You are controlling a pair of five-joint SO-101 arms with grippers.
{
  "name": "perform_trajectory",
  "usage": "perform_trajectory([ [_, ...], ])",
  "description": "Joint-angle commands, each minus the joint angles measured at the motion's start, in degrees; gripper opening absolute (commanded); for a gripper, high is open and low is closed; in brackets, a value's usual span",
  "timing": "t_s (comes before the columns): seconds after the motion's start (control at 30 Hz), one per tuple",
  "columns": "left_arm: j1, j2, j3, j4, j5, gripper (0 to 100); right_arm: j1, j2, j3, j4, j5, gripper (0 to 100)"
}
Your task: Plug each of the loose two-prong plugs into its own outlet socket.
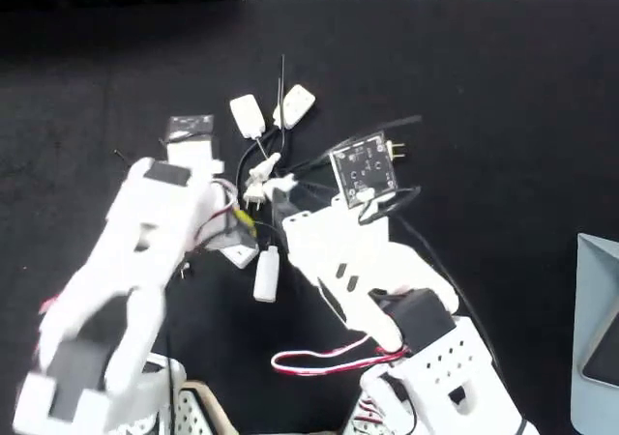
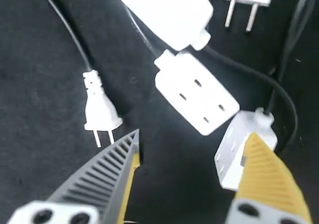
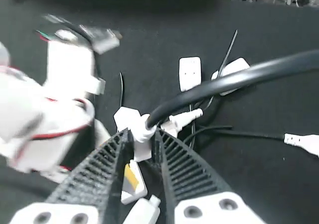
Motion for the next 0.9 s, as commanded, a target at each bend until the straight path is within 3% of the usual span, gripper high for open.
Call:
perform_trajectory([
  [0.0, 1.54, 9.05, -7.69, -1.05, 2.64, 32, 0.79, -0.48, -0.84, -2.37, 0.18, 1.3],
  [0.27, 1.19, 19.78, -8.31, -8.09, 2.73, 30, 0.79, -0.66, -0.84, -2.37, 0.18, 1.3],
  [0.47, 1.1, 19.96, -8.75, -8.09, 1.58, 4, 0.79, -0.66, -0.84, -2.37, 0.18, 1.3],
  [0.57, 0.92, 19.87, -8.92, -7.74, -6.15, 4, 0.79, -0.66, -0.84, -2.29, 0.18, 1.3],
  [0.87, -5.14, 17.76, -9.19, -8.09, -42.11, 3, 0.79, -0.48, -0.84, -2.29, 0.18, 1.3],
])
